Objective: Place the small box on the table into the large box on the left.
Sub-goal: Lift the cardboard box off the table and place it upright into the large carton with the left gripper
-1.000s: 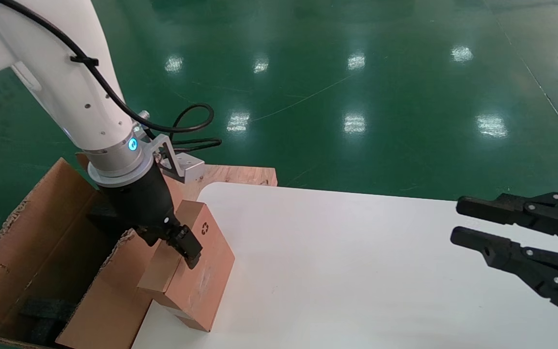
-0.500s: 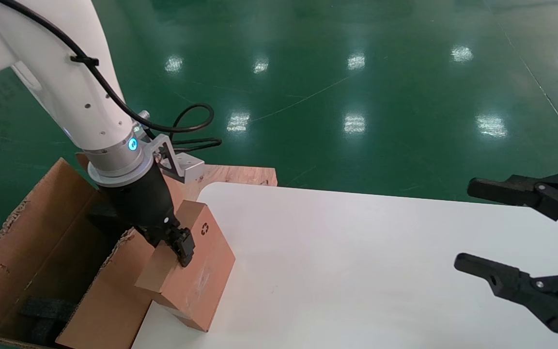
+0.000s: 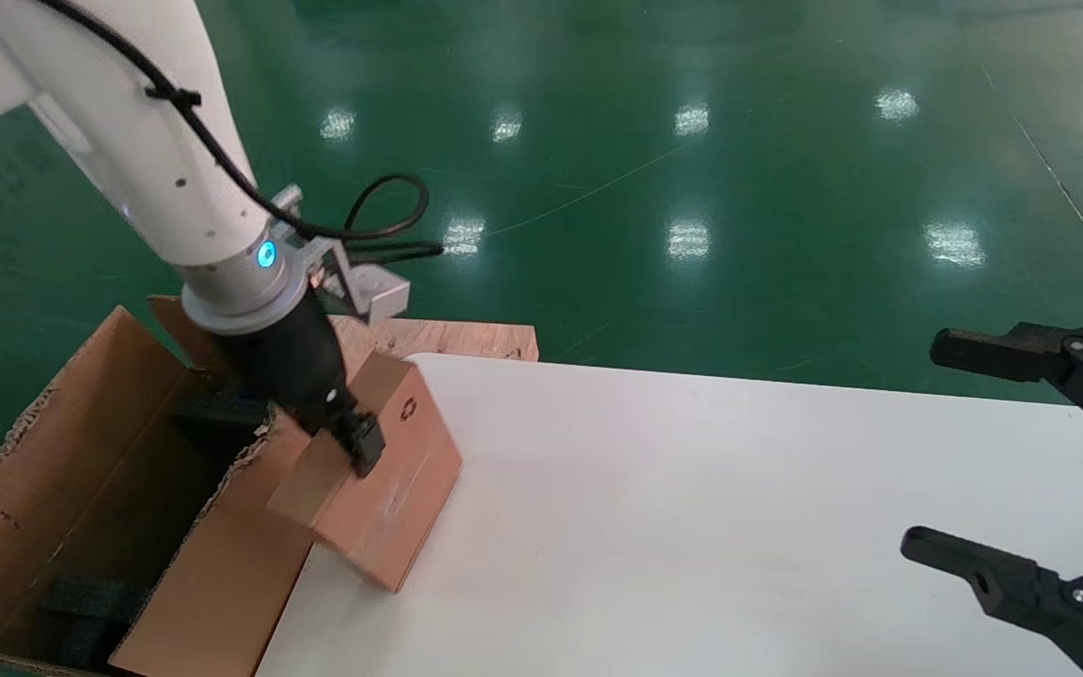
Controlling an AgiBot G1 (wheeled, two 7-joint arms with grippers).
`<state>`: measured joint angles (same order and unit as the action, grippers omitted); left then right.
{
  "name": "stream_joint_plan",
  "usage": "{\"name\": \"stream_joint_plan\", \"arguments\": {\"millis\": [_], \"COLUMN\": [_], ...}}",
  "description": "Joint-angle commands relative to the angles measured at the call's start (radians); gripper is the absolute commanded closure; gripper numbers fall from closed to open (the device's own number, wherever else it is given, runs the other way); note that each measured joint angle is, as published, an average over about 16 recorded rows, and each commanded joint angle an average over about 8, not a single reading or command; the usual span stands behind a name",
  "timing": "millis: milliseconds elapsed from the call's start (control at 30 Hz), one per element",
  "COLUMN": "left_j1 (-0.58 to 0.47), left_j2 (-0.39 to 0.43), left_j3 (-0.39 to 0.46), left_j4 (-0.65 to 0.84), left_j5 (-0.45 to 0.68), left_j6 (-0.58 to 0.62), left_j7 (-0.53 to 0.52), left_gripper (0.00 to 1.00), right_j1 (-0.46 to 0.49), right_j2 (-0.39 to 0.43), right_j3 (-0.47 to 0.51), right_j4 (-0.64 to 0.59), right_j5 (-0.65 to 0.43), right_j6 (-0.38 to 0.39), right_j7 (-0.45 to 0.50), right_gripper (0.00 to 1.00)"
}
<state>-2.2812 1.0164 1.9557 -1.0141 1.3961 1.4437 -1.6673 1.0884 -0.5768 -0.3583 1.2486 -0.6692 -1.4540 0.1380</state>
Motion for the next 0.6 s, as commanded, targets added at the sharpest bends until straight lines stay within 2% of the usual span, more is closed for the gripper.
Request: {"name": "stream_joint_plan", "arguments": {"millis": [33,333,600], "left_j1": [-0.006,-0.04,-0.154], "left_j2": [0.008,0.112,0.173], "left_j3": [-0.008,-0.044,-0.073], "left_j4": [0.014,0.332,0.576], "left_j5": [0.012,0.112,0.129], "left_j6": [-0.022,-0.218,-0.255], "left_j7": [0.022,0.276,0.477], "left_gripper": [1.0,1.0,1.0], "right_j1": [0.0,0.0,0.0], "right_j2": [0.0,0.0,0.0], "right_j3": [0.0,0.0,0.0], "right_j4": [0.0,0.0,0.0], "right_j5": [0.0,0.0,0.0], "right_j6": [0.0,0.0,0.0], "right_j7": [0.0,0.0,0.0], "right_gripper": [0.0,0.0,0.0]}}
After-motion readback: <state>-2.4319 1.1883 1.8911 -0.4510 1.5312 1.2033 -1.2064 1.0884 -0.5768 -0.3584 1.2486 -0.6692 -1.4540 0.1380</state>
